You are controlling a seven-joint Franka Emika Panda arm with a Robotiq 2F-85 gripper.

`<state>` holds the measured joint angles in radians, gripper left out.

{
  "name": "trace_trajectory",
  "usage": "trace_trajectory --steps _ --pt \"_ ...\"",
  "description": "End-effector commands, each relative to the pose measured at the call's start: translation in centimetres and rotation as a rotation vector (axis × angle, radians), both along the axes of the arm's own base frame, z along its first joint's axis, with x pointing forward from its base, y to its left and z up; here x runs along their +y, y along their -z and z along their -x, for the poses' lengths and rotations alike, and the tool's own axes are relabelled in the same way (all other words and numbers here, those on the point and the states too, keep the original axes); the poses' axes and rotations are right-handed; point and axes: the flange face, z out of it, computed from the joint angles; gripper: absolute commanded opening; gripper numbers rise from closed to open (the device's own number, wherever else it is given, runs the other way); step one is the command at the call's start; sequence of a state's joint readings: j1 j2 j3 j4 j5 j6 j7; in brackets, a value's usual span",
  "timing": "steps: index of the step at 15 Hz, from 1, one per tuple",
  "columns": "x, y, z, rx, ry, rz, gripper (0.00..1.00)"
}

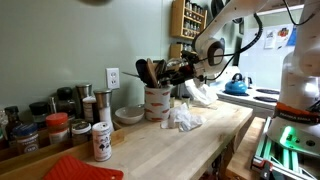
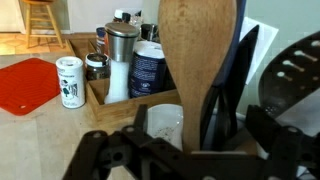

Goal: Pick up the wooden cooking spoon and put it on the black spatula and then pick up both the wooden spoon and the black spatula from the countertop and put them in the white and red utensil holding bucket

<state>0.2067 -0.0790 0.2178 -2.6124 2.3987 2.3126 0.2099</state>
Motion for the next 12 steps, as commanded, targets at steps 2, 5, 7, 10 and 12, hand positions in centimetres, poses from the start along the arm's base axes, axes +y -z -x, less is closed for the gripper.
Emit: trace_trajectory --steps 2,5,7,10,12 --pt "-1.7 -2.5 1.2 0.039 0.067 0.060 1.00" --pt "-1.7 -3.2 1.5 0.088 0.073 0.096 1.00" --pt "-1.4 -3.6 1.7 0.110 0.057 0.114 1.00" --pt "-0.8 -4.2 1.9 0.133 -0.007 0.155 1.00" --pt "-0.4 -4.7 2.1 0.149 -0.062 0.184 1.00"
